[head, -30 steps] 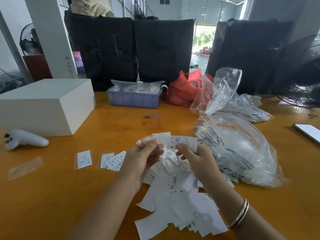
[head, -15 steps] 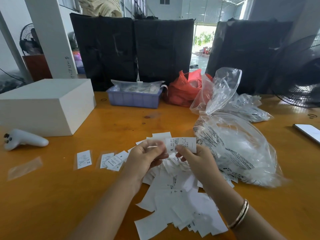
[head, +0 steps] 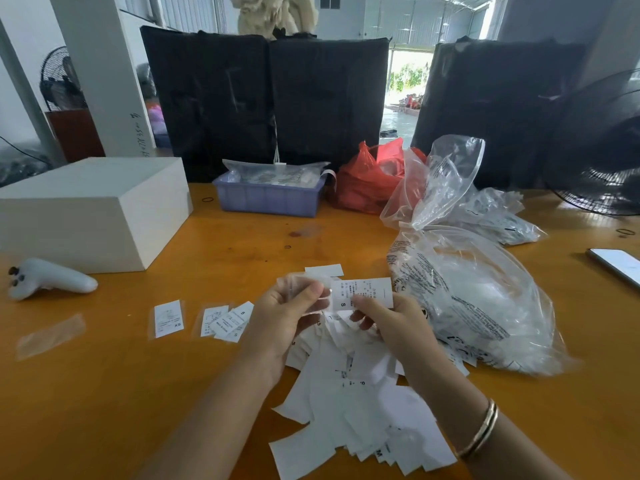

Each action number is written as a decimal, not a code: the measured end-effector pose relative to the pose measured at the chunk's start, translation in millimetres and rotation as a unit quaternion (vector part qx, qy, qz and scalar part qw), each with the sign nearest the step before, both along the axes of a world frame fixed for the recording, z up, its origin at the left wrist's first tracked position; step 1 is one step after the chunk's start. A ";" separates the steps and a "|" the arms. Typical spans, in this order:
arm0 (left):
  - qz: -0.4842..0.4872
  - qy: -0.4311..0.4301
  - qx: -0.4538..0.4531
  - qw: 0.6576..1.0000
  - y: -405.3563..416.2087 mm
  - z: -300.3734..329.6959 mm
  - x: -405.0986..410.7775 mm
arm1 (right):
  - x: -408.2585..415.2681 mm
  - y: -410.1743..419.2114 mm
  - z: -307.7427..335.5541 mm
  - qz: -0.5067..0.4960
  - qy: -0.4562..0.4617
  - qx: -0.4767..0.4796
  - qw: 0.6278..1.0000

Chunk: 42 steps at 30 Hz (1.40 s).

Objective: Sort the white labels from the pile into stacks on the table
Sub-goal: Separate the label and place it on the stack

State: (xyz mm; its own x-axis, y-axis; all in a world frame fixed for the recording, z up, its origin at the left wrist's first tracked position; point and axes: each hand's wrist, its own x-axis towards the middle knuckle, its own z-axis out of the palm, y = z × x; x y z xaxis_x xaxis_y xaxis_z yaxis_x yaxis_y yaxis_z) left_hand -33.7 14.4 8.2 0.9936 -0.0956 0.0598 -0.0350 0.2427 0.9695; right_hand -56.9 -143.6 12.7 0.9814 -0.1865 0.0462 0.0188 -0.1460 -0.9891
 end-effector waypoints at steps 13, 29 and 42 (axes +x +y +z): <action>0.005 0.012 0.000 1.000 -1.2 0.0 0.7 | -1.0 -1.8 2.0 -0.007 0.006 0.107 0.994; 0.010 0.001 -0.018 1.000 -3.8 4.0 -2.2 | -5.9 7.4 0.1 0.014 0.012 0.130 0.991; 0.015 -0.033 0.000 0.999 -4.3 -0.4 1.2 | -9.3 10.6 3.6 -0.035 0.006 0.131 0.991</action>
